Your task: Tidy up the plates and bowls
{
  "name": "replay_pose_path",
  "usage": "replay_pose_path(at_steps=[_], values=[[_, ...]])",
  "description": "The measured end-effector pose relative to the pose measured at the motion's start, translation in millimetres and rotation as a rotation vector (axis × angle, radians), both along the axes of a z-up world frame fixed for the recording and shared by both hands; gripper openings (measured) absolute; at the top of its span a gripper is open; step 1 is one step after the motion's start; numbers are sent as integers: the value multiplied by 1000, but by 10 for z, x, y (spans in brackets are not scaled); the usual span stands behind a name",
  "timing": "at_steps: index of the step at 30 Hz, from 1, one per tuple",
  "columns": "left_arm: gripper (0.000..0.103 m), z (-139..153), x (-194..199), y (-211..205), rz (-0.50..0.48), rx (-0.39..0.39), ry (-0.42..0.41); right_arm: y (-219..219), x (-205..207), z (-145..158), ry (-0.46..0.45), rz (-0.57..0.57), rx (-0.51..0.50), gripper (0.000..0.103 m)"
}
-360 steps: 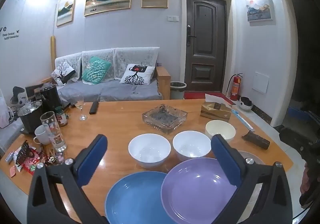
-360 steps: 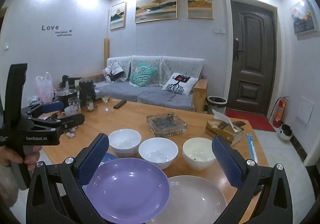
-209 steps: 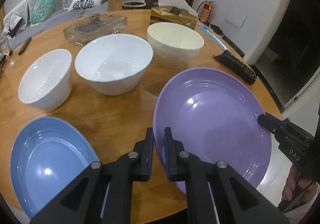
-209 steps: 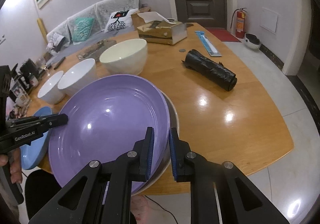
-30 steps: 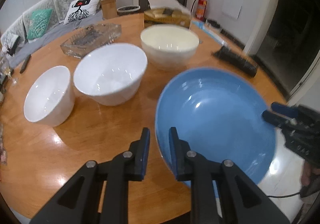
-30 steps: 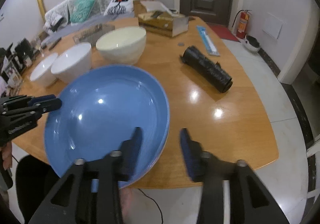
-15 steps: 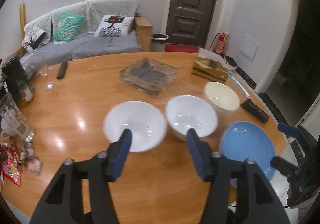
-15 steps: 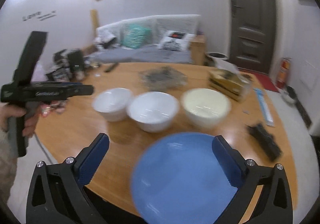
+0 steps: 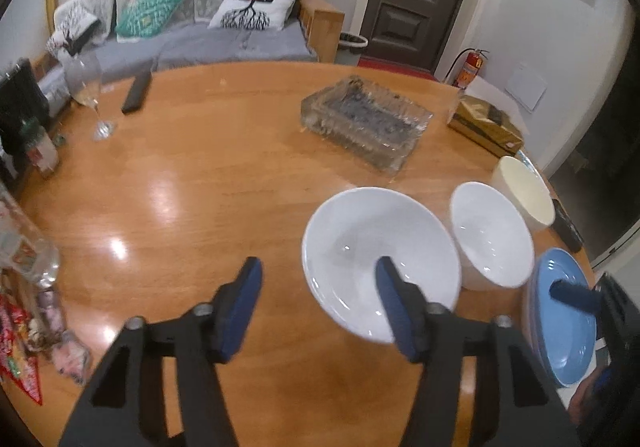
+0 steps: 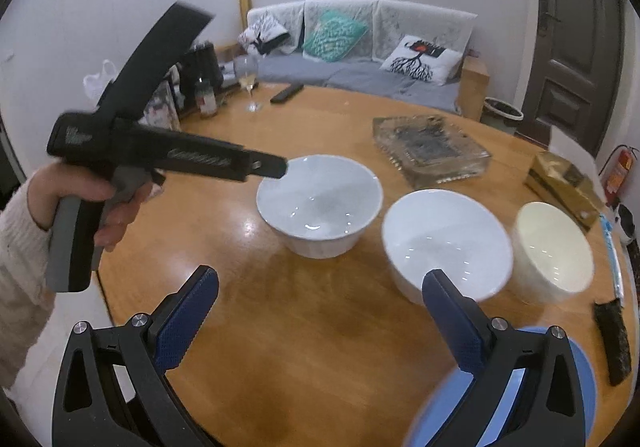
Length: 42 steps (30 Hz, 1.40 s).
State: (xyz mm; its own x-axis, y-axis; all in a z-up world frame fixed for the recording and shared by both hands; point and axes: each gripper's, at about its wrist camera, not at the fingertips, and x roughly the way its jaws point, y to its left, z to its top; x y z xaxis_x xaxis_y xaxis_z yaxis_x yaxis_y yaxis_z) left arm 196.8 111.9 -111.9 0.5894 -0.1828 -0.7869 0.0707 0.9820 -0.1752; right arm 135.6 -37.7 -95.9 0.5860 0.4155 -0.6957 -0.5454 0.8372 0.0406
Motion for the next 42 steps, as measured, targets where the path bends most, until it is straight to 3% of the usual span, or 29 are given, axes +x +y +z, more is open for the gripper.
replay_pose_path(at_steps=[7, 9, 14, 28, 42], values=[[30, -306, 350, -81, -36, -2, 65, 209, 173, -225, 29, 17, -27, 99], [20, -357, 398, -96, -37, 1, 72, 259, 198, -273, 31, 27, -37, 96], [14, -442, 422, -103, -46, 18, 79, 336, 278, -341, 51, 29, -48, 88], [10, -460, 406, 184, -50, 70, 85, 599, 493, -489, 84, 71, -78, 87], [10, -460, 336, 295, -141, 90, 120, 953, 710, -586, 95, 155, -132, 88]])
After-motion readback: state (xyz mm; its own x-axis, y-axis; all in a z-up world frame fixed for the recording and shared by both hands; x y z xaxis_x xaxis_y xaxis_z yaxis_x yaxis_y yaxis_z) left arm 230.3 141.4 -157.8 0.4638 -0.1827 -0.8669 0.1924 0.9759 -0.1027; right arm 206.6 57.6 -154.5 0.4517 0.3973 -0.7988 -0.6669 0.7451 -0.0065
